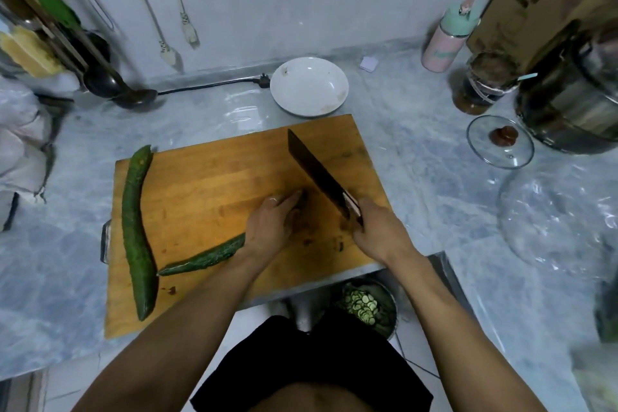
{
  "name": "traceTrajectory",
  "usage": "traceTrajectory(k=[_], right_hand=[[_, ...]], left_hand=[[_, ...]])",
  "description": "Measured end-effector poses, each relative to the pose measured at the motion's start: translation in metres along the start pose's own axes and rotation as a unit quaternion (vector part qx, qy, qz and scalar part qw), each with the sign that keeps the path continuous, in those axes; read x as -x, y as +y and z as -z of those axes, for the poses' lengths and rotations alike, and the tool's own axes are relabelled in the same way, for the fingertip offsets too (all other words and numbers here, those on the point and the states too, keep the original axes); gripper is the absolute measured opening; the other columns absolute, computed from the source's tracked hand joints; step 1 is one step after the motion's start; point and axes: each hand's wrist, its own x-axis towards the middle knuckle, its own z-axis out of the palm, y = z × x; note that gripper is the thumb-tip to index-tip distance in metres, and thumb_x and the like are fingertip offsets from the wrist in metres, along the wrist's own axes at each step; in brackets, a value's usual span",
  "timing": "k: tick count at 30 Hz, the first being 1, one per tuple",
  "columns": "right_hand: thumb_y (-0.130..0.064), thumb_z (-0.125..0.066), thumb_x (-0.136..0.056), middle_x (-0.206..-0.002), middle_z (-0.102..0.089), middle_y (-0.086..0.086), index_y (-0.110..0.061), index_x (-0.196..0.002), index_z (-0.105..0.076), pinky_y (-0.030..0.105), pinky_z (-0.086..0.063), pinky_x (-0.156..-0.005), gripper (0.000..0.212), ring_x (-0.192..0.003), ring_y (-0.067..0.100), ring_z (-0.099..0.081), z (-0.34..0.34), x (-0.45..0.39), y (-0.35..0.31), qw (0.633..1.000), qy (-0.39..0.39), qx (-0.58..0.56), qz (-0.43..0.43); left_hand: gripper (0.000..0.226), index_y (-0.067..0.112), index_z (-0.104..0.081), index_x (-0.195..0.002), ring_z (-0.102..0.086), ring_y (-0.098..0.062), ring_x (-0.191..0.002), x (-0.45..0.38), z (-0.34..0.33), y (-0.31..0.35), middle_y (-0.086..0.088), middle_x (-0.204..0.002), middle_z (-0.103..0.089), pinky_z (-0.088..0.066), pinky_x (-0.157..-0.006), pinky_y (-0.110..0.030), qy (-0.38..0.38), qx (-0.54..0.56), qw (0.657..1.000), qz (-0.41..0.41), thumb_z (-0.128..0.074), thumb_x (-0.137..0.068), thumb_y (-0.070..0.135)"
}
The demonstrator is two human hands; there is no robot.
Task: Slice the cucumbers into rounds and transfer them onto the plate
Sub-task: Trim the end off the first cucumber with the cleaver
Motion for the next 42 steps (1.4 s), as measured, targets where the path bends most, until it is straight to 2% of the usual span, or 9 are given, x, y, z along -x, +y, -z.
traceTrajectory(k=[4, 8, 12, 17, 22, 26, 28, 32, 42], right_hand=[[-0.017, -0.052, -0.093, -0.080, -0.050, 0.001, -0.015, -0.093, -0.044, 0.031, -0.038, -0.060, 0.008, -0.077, 0.026, -0.054, 0.004, -0.008, 0.002, 0.999, -0.044, -0.026, -0.019], [-0.047, -0.044, -0.102, -0.058, -0.046, -0.001, -0.020, -0.063, -0.043, 0.028, -0.032, -0.050, 0.048, -0.053, 0.017, -0.048, 0.013, -0.022, 0.006, 0.989, -0.043, -0.137, -0.025], [-0.061, -0.037, -0.099, -0.048, -0.045, -0.004, -0.020, -0.053, -0.043, 0.027, -0.036, -0.053, 0.062, -0.046, 0.015, -0.046, 0.016, -0.025, 0.012, 0.980, -0.056, -0.188, -0.015], [-0.066, -0.023, -0.098, -0.060, -0.047, 0.005, -0.017, -0.059, -0.039, 0.029, -0.035, -0.059, 0.064, -0.059, 0.020, -0.050, 0.014, -0.028, 0.018, 0.978, -0.094, -0.188, 0.000], [-0.052, -0.020, -0.105, -0.064, -0.052, 0.008, -0.011, -0.058, -0.043, 0.030, -0.033, -0.056, 0.066, -0.065, 0.021, -0.052, 0.012, -0.021, 0.016, 0.983, -0.096, -0.141, 0.061], [-0.048, -0.021, -0.106, -0.057, -0.049, 0.007, -0.010, -0.057, -0.043, 0.026, -0.030, -0.050, 0.066, -0.058, 0.023, -0.051, 0.009, -0.011, 0.016, 0.984, -0.084, -0.115, 0.107], [-0.046, -0.023, -0.107, -0.053, -0.049, 0.004, -0.011, -0.055, -0.045, 0.020, -0.028, -0.046, 0.066, -0.053, 0.018, -0.050, 0.010, -0.007, 0.017, 0.984, -0.076, -0.098, 0.127], [-0.048, -0.023, -0.105, -0.054, -0.047, 0.004, -0.010, -0.059, -0.046, 0.033, -0.032, -0.052, 0.064, -0.051, 0.017, -0.046, 0.009, -0.004, 0.018, 0.985, -0.073, -0.077, 0.135], [-0.049, -0.019, -0.105, -0.055, -0.047, 0.006, -0.011, -0.056, -0.043, 0.034, -0.043, -0.059, 0.067, -0.053, 0.022, -0.049, 0.010, -0.015, 0.008, 0.984, -0.089, -0.059, 0.140]], left_hand=[[0.043, 0.021, -0.055, -0.138, -0.056, -0.029, -0.112, 0.000, -0.005, 0.008, -0.004, -0.131, -0.057, -0.051, -0.079, -0.034, 0.026, -0.005, 1.000, 0.010, -0.055, -0.095, 0.017], [0.036, 0.019, -0.061, -0.130, -0.057, -0.025, -0.114, -0.005, -0.005, 0.021, -0.002, -0.128, -0.063, -0.051, -0.079, -0.033, 0.062, 0.006, 0.997, 0.053, -0.059, -0.095, 0.024], [0.029, 0.018, -0.068, -0.121, -0.063, -0.027, -0.108, -0.004, -0.013, 0.027, -0.003, -0.123, -0.068, -0.053, -0.081, -0.033, 0.118, 0.070, 0.987, 0.088, -0.062, -0.093, 0.020], [0.039, 0.022, -0.063, -0.130, -0.062, -0.025, -0.116, 0.006, -0.027, 0.018, -0.005, -0.132, -0.062, -0.055, -0.091, -0.037, 0.123, 0.052, 0.989, 0.055, -0.058, -0.093, 0.012], [0.045, 0.021, -0.057, -0.137, -0.059, -0.024, -0.120, 0.012, -0.025, 0.023, -0.004, -0.141, -0.055, -0.055, -0.089, -0.036, 0.117, 0.014, 0.992, 0.035, -0.055, -0.094, 0.010], [0.042, 0.017, -0.059, -0.134, -0.059, -0.024, -0.121, 0.010, -0.026, 0.025, -0.003, -0.141, -0.055, -0.056, -0.087, -0.041, 0.110, -0.014, 0.993, 0.026, -0.056, -0.093, 0.010], [0.042, 0.016, -0.060, -0.133, -0.061, -0.026, -0.117, 0.011, -0.027, 0.025, -0.004, -0.140, -0.056, -0.058, -0.083, -0.042, 0.111, -0.024, 0.993, 0.019, -0.057, -0.092, 0.009], [0.042, 0.015, -0.061, -0.132, -0.064, -0.027, -0.113, 0.011, -0.027, 0.027, -0.006, -0.138, -0.057, -0.059, -0.080, -0.040, 0.116, -0.032, 0.993, 0.006, -0.058, -0.090, 0.006], [0.043, 0.004, -0.064, -0.125, -0.064, -0.031, -0.113, 0.010, -0.034, 0.027, -0.015, -0.131, -0.061, -0.056, -0.089, -0.041, 0.144, 0.008, 0.990, 0.006, -0.054, -0.084, -0.003]])
